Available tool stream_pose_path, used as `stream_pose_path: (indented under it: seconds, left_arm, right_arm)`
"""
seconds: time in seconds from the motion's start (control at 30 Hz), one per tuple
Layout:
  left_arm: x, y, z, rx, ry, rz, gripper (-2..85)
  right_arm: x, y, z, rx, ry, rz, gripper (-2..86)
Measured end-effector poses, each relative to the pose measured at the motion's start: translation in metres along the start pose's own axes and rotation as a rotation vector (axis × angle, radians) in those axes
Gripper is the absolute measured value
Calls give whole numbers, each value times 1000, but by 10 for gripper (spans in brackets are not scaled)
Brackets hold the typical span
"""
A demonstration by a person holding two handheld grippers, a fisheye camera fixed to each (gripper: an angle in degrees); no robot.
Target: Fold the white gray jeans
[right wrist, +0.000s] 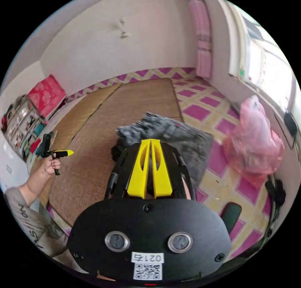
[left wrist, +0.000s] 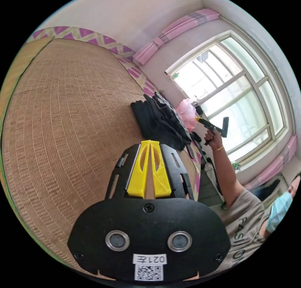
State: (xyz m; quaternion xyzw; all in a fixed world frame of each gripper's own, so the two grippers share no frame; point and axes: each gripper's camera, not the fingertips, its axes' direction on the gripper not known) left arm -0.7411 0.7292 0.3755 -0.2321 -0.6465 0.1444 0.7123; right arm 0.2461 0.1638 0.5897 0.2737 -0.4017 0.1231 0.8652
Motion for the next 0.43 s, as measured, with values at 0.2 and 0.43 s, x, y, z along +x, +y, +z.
stream_pose_path:
  seconds: [0.2, 0.43]
  left_arm:
    - [51, 158, -125, 78, -144, 47, -9]
    - [94, 287, -280, 348, -115, 293, -10]
  right_arm:
    - [-308, -49, 4, 101, -80, -435, -8]
    - [-677, -74, 51, 207, -228, -891, -6]
